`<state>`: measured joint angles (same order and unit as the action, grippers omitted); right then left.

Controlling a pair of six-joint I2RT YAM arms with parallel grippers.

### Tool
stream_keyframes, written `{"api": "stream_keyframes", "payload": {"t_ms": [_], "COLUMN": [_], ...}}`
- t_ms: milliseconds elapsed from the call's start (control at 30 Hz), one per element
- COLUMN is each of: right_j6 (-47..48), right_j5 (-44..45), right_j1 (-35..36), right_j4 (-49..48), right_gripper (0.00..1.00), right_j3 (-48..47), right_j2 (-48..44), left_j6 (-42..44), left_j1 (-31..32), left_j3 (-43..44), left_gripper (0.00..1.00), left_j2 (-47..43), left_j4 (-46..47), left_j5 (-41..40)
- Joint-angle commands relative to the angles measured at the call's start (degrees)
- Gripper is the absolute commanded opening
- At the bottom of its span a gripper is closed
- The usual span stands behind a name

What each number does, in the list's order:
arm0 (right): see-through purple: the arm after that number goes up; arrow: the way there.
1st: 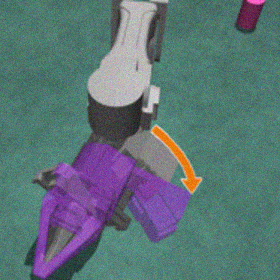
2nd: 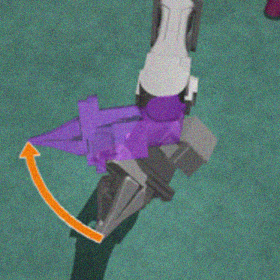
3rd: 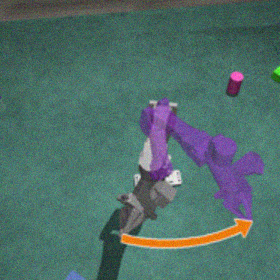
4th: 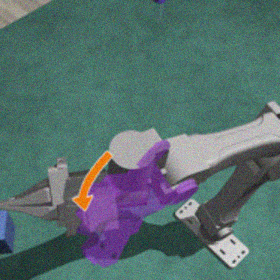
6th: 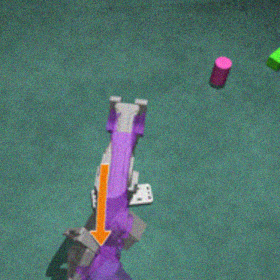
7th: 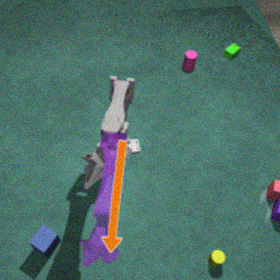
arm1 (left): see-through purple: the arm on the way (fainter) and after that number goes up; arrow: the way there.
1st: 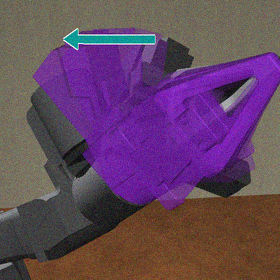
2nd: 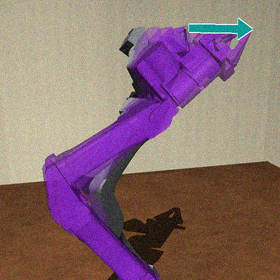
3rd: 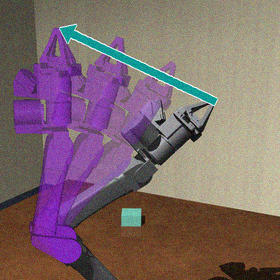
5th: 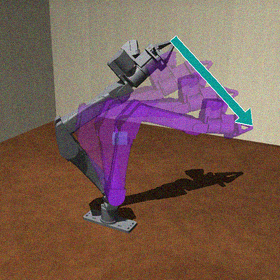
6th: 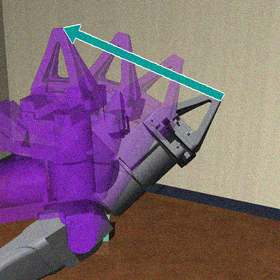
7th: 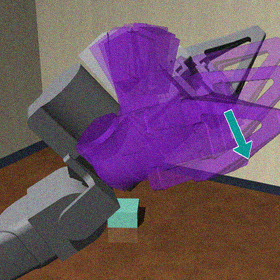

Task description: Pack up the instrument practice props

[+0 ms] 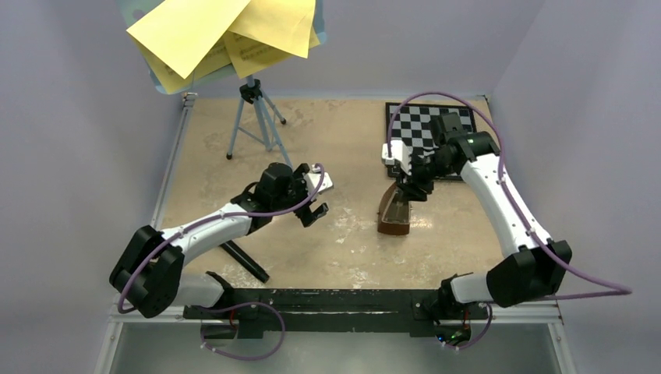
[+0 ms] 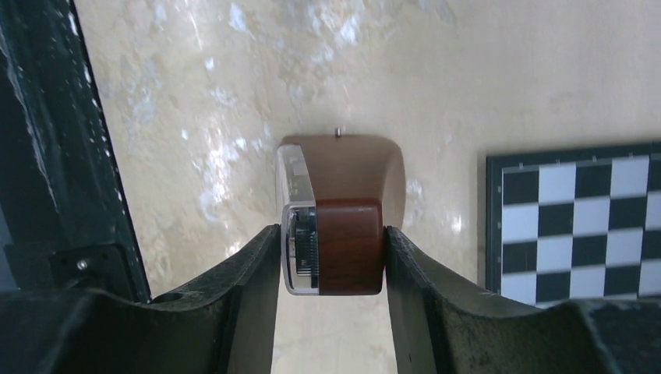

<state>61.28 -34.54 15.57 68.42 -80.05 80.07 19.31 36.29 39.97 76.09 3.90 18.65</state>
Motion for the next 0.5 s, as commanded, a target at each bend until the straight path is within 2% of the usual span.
{"api": "stream_keyframes", "payload": {"t_ms": [0, 133, 267, 467], "right_j6": [8.2, 14.1, 24.2, 39.0], "right_j5": [2.2, 1.2, -1.2, -1.0], "right_j1": [-6.6, -14.7, -23.5, -30.7], "right_j4": [3.8, 7.3, 11.8, 19.0], "right_gripper": [0.0, 0.0, 0.0, 0.0], "right_j3": [1.5, 2.2, 1.0, -2.3], "right_j2": [-6.2, -7.9, -8.1, -3.7], "left_j6": [3.3, 4.3, 5.1, 8.4], "left_j1": [-1.4, -1.9, -2.0, -2.1], "left_j3": [2.3, 3.2, 3.2, 3.3], "left_gripper": [0.99, 0.99, 0.99, 0.99], "left_j2": [-2.4, -2.6, -2.9, -3.2], "left_j4": [-2.8, -5.8, -6.5, -7.3], "left_j5": [0.8, 1.5, 1.7, 2.7]}}
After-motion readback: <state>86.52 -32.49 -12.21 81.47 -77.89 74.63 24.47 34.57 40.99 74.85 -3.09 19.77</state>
